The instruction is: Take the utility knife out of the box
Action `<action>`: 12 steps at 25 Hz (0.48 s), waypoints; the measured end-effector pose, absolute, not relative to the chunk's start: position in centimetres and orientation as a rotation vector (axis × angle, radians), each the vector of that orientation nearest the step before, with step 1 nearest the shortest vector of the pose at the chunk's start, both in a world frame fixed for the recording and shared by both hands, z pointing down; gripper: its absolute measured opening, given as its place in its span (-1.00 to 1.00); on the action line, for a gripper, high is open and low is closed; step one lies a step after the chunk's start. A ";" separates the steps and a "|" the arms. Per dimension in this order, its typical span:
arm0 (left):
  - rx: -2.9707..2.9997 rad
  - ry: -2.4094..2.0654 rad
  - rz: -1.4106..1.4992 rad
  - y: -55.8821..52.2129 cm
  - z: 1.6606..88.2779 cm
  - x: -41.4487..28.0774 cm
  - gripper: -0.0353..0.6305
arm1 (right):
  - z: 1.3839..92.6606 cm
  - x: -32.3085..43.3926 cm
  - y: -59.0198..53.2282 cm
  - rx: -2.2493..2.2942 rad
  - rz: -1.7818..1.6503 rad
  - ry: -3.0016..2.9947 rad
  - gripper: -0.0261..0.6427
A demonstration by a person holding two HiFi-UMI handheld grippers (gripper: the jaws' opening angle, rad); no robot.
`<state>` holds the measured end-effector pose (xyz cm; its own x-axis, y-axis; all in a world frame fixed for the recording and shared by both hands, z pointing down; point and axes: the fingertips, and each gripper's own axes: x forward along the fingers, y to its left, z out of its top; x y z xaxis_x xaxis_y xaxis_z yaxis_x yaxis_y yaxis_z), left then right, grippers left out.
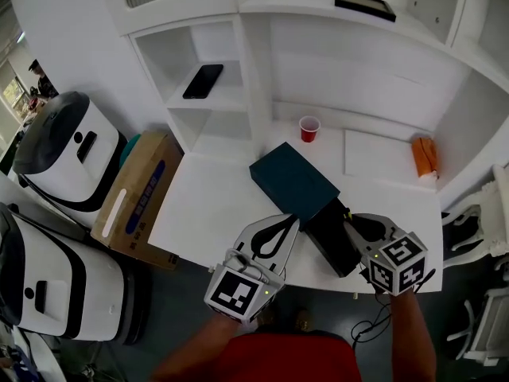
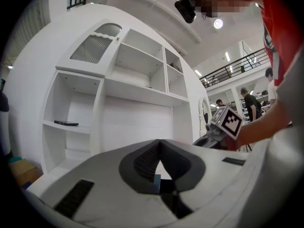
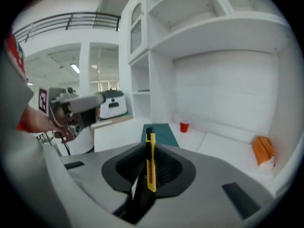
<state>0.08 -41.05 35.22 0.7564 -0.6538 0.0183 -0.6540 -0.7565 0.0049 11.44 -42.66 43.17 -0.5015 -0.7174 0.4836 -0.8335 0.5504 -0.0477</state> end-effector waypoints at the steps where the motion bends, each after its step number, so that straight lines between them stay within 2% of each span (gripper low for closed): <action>1: 2.939 -1.087 0.020 -41.0 35.0 0.3 -0.84 | 41.6 11.3 -42.2 1.296 0.359 -2.442 -0.70; 6: 2.974 -1.041 -0.003 -40.1 33.6 1.8 -0.84 | 34.9 10.2 -39.4 1.415 0.189 -2.700 -0.70; 12: 3.006 -0.984 -0.026 -38.9 32.2 3.5 -0.84 | 32.1 9.7 -37.4 1.495 0.100 -2.828 -0.70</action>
